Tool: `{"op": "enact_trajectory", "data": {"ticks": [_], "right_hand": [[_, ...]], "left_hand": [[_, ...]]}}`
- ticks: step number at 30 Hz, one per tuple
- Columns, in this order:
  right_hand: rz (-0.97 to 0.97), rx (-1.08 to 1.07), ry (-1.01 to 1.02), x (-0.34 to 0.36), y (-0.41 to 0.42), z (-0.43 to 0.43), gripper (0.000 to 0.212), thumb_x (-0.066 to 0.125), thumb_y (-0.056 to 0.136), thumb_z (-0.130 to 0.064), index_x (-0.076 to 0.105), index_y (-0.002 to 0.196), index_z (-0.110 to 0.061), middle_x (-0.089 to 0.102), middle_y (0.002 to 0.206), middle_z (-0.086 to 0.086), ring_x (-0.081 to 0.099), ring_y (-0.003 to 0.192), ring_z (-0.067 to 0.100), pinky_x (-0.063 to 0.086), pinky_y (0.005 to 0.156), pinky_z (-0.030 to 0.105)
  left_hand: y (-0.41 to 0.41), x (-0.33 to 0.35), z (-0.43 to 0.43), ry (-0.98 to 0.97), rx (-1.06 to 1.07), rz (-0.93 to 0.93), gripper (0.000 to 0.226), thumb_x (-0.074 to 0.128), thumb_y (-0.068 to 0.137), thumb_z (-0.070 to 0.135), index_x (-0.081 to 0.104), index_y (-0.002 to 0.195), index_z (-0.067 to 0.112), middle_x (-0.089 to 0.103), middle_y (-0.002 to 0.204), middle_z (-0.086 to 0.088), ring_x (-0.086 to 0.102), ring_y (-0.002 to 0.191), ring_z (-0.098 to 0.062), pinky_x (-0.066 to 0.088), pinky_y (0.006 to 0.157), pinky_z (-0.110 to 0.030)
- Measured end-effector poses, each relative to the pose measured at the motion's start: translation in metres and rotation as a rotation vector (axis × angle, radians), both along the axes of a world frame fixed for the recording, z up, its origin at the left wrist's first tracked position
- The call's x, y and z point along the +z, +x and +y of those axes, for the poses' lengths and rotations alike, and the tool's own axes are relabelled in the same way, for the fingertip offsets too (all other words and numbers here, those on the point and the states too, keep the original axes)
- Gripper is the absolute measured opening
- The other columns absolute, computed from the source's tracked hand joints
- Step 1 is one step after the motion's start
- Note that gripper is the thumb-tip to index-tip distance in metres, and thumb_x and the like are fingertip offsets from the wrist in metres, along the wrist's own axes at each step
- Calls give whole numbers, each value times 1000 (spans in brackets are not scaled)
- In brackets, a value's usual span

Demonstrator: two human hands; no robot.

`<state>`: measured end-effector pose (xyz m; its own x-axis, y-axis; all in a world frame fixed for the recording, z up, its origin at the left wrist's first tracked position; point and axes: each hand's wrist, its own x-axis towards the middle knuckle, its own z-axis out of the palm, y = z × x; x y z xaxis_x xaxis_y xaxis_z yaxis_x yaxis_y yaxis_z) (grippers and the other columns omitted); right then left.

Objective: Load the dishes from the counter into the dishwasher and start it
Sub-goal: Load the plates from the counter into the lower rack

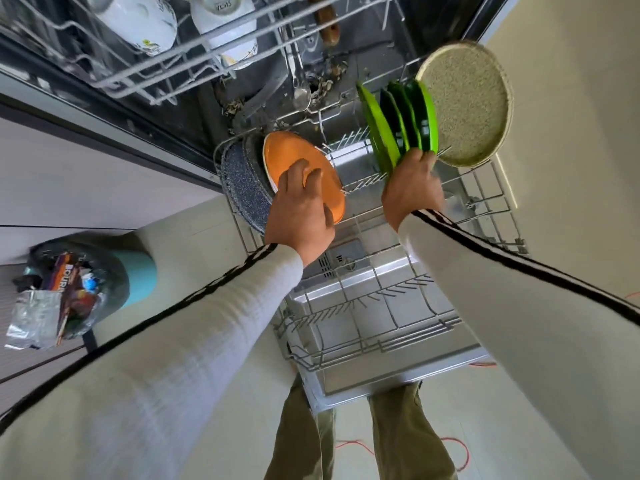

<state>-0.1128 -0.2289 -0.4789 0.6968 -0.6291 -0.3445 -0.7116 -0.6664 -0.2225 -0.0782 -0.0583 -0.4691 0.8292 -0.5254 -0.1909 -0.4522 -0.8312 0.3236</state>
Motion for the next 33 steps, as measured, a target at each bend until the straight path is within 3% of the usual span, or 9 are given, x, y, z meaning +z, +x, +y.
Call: {"op": "enact_trajectory", "data": {"ticks": [8,13,18,26,28,30,33], "right_hand": [[49,-84,-24,-32,2,15,28,42,99,-11,40,126,-4,46,125,18,66,101,42,53,73,46],[55,-124,-8,-34,7,10,29,50,99,-18,42,124,-5,52,126,17,65,106,40,54,80,44],[101,-28,-14,-27,-4,7,28,49,97,-11,46,124,-3,55,122,18,62,109,42,53,83,47],[135,88,23,4,-46,8,23,49,94,-7,53,116,-4,64,107,19,66,97,39,55,78,45],[107,157,71,17,-57,11,32,49,93,-8,52,124,-6,62,115,19,63,103,39,55,83,46],[71,293,139,31,-69,17,45,47,95,-12,44,139,-7,53,137,18,53,124,37,49,99,46],[76,490,116,59,-85,28,57,38,102,-25,24,154,-6,22,161,15,20,149,31,22,121,42]], "left_hand": [[-4,-9,21,-56,-114,-31,52,59,80,9,50,131,4,43,139,-15,44,125,-35,44,101,-48],[-14,-14,20,-53,-126,5,52,59,79,9,49,130,7,42,140,-13,43,126,-33,46,97,-49],[-23,-11,17,-51,-140,30,53,55,77,11,49,130,7,43,139,-13,43,125,-33,46,97,-49],[-38,11,21,11,-156,41,53,61,79,13,48,131,9,43,140,-11,44,124,-31,47,94,-47],[-41,25,20,51,-172,40,54,60,81,15,46,132,9,42,143,-10,42,127,-31,46,97,-49],[-46,42,21,98,-181,41,54,58,86,20,44,137,9,39,148,-11,38,135,-31,41,105,-49],[-58,70,24,178,-162,64,57,46,97,30,33,149,8,27,159,-11,23,147,-30,27,118,-49]]}}
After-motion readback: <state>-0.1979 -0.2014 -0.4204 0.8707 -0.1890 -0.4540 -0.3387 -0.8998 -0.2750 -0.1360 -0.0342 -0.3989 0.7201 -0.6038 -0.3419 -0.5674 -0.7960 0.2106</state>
